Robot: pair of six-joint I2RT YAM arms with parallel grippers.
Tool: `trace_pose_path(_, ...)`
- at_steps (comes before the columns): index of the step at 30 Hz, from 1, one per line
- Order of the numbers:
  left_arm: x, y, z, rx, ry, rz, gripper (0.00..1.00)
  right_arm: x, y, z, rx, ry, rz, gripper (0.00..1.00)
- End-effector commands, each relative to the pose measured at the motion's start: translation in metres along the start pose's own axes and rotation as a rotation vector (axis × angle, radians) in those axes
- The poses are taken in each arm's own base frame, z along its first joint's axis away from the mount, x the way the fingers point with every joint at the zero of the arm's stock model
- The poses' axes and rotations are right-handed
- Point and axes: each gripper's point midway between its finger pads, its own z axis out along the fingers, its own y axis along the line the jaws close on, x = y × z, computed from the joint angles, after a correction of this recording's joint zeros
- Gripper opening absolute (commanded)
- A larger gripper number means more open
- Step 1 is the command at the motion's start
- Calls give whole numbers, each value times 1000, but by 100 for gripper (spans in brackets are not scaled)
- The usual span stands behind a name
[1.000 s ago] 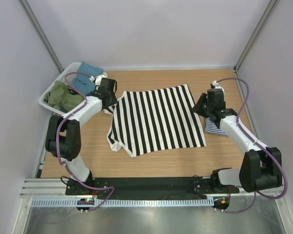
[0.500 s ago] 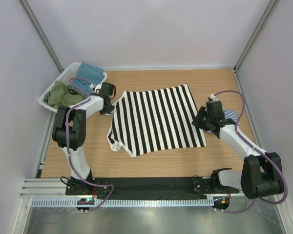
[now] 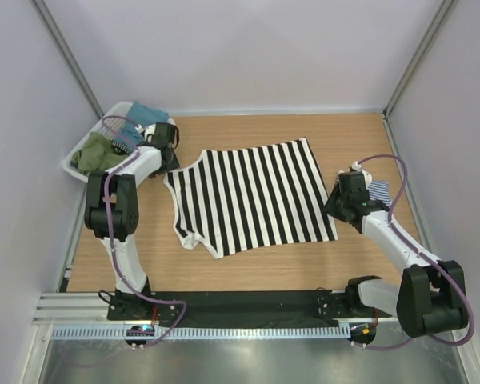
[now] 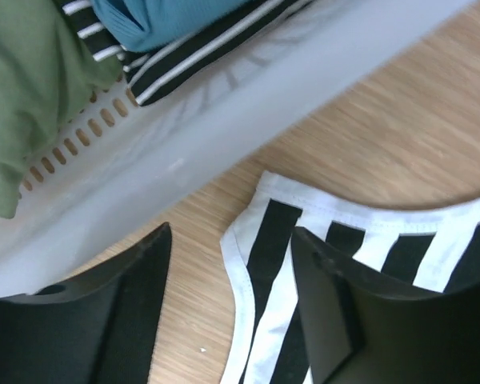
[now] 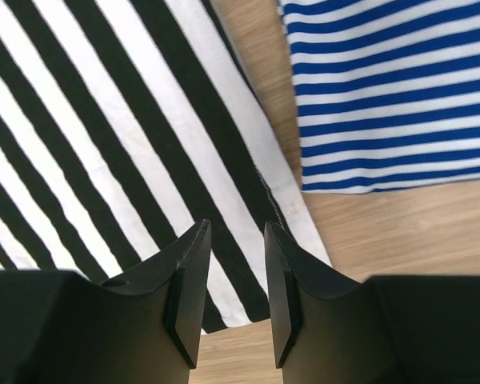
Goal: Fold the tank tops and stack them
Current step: Flatten the tank top out
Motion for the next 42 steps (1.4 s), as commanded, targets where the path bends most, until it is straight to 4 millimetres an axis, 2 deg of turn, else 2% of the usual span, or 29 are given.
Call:
trace_pose_path(1, -1, -5, -21, 66, -15, -15, 65, -14, -17, -13, 93, -100, 61, 41)
trace_pose_path(2, -7, -8, -35, 102, -47, -32, 66, -15, -22, -14, 111, -114, 68, 42)
trace_pose_path(3, 6, -6, -36, 104, -31, -20, 68, -13, -23, -15, 110, -116, 72, 43)
trace_pose_path(8, 36, -21, -69, 191, -20, 11, 69, -2, -30, -18, 134, -85, 96, 44)
trace_pose_path(9, 43, -18, -75, 207, -14, 5, 69, -2, -30, -19, 140, -77, 105, 44)
trace_pose_path(14, 74, -30, -111, 289, -11, 6, 68, 20, -32, -18, 150, 10, 147, 44)
trace_pose_path(15, 84, -32, -123, 318, -15, 21, 68, 23, -36, -18, 167, 14, 156, 44)
trace_pose_path(18, 111, -30, -136, 351, 10, 21, 67, 32, -45, -20, 213, 35, 193, 43)
trace_pose_path(19, 112, -29, -144, 372, 0, 7, 67, 36, -49, -22, 234, 45, 202, 42)
trace_pose_path(20, 125, -23, -142, 367, 18, 9, 66, 36, -49, -22, 237, 48, 204, 42)
trace_pose_path(22, 133, -20, -150, 394, 28, -21, 62, 39, -50, -24, 246, 59, 215, 41)
trace_pose_path(23, 146, -12, -146, 378, 50, -23, 61, 39, -50, -24, 247, 60, 215, 41)
trace_pose_path(25, 154, -8, -149, 388, 69, -75, 59, 38, -52, -25, 250, 49, 223, 41)
trace_pose_path(28, 176, 8, -144, 345, 109, -132, 54, 39, -50, -25, 238, 43, 231, 40)
trace_pose_path(34, 189, 29, -138, 282, 101, -171, 40, 41, -48, -20, 228, 49, 235, 39)
trace_pose_path(39, 195, 29, -136, 295, 112, -152, 26, 43, -49, -19, 230, 54, 231, 39)
trace_pose_path(42, 201, 26, -134, 299, 138, -137, 24, 42, -49, -19, 231, 51, 233, 39)
